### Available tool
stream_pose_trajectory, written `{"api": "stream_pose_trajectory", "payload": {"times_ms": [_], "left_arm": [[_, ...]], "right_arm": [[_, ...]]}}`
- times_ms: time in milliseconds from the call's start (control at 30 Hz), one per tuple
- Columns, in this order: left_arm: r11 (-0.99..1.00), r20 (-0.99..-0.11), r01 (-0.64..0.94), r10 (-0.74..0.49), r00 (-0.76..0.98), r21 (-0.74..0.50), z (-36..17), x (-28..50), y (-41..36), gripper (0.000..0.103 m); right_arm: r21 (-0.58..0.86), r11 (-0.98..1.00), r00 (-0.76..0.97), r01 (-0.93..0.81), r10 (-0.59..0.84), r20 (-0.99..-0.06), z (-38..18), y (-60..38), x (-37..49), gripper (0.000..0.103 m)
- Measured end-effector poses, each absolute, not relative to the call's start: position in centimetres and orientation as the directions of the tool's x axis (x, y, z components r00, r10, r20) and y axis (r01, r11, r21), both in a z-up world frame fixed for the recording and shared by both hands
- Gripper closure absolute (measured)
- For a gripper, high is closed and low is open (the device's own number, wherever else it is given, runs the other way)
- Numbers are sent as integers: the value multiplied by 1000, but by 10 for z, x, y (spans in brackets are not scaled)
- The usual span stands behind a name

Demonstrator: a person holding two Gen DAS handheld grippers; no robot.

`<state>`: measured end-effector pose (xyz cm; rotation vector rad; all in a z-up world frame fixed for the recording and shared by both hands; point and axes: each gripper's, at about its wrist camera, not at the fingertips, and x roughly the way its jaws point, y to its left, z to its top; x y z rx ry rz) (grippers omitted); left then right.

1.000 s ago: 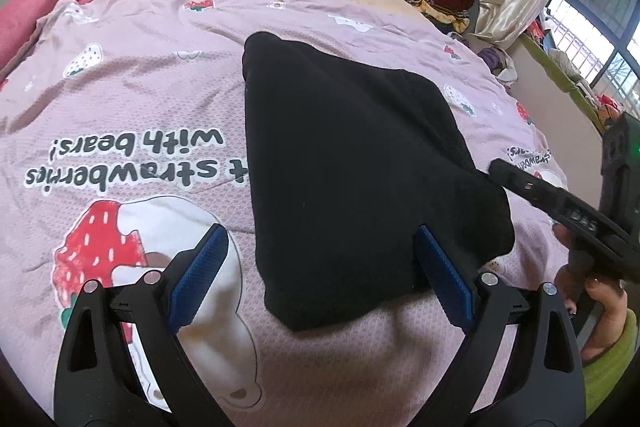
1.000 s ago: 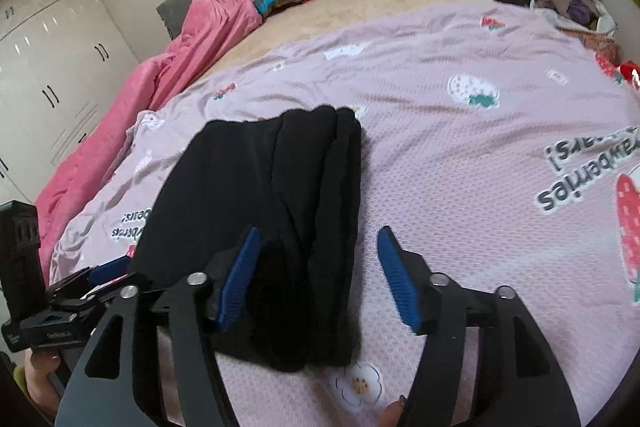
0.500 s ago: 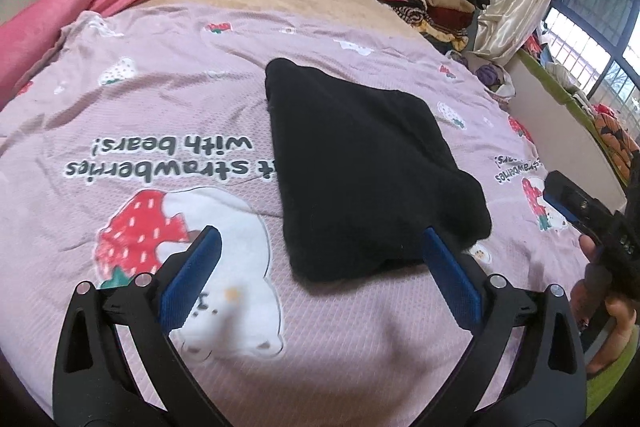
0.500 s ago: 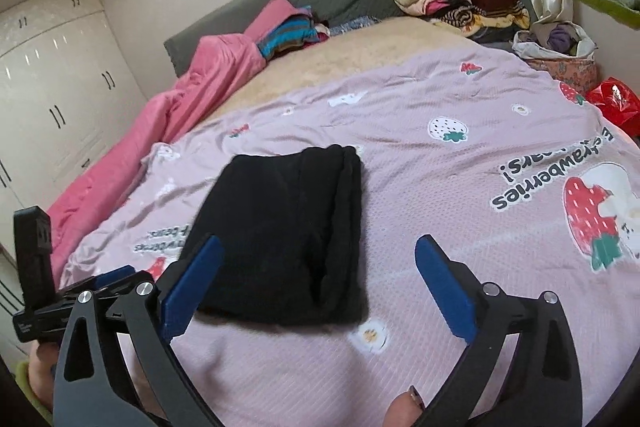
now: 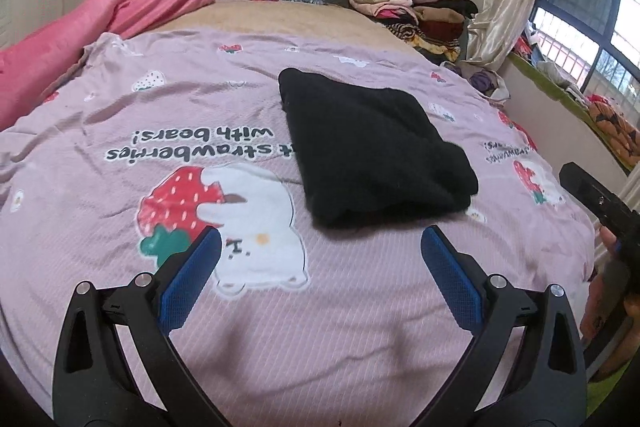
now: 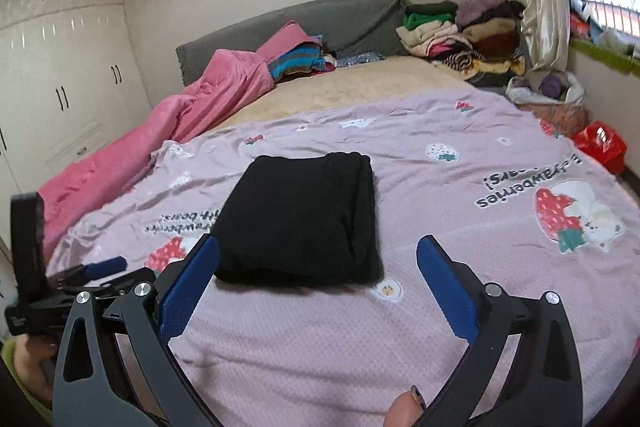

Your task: Fold small clothes

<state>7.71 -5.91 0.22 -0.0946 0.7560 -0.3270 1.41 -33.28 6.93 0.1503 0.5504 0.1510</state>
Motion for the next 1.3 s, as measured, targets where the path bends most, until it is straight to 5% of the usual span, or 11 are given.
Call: {"api": "stream_pose_trajectory", "payload": {"times_ms": [433, 667, 1300], "left_arm": [[948, -665, 259, -316, 677, -186, -37, 43, -51, 9], [953, -691, 243, -299, 659, -180, -52, 45, -50, 9], [967, -712, 205, -250, 656, -150, -55, 46, -48, 9]], "right_arm": [[20, 999, 863, -29, 35, -504, 17, -311, -30, 4], [-1, 1000, 814, -14, 10, -581, -16, -302, -29, 4], [2, 1000, 797, -2, 3, -603, -20, -303, -28, 4]]}}
